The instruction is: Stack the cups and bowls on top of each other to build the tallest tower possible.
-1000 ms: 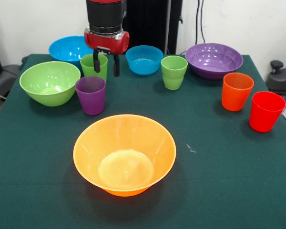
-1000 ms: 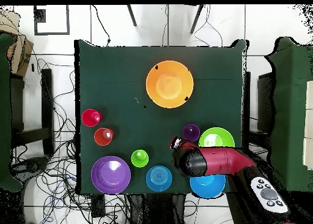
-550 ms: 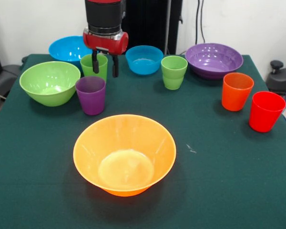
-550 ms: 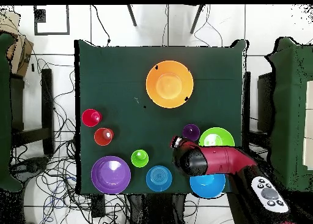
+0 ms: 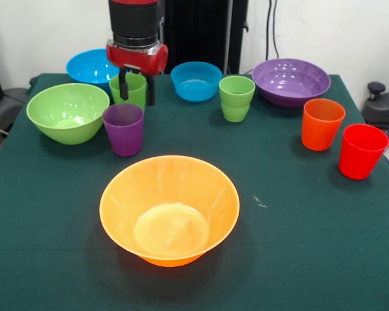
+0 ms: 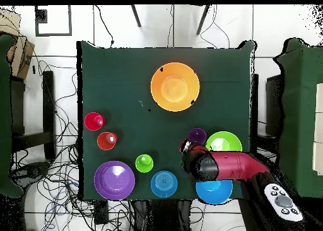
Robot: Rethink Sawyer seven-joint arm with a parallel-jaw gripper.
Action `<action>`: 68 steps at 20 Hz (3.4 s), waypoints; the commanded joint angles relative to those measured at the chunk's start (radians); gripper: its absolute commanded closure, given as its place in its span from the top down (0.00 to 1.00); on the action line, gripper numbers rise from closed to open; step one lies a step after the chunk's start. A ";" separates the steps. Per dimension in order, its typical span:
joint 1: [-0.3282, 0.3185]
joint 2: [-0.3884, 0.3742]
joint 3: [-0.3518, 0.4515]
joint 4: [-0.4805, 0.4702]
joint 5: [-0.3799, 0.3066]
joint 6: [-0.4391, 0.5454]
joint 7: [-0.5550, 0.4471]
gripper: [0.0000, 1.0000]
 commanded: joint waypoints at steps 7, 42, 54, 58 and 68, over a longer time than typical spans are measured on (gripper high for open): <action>-0.026 0.068 0.067 -0.137 -0.078 -0.037 -0.074 1.00; 0.037 0.143 0.017 -0.227 -0.084 -0.049 -0.053 1.00; 0.102 0.093 0.003 -0.194 -0.029 -0.033 0.011 1.00; 0.111 0.104 0.000 -0.206 -0.023 -0.040 0.016 1.00; 0.135 0.093 -0.020 -0.191 -0.019 -0.055 0.034 1.00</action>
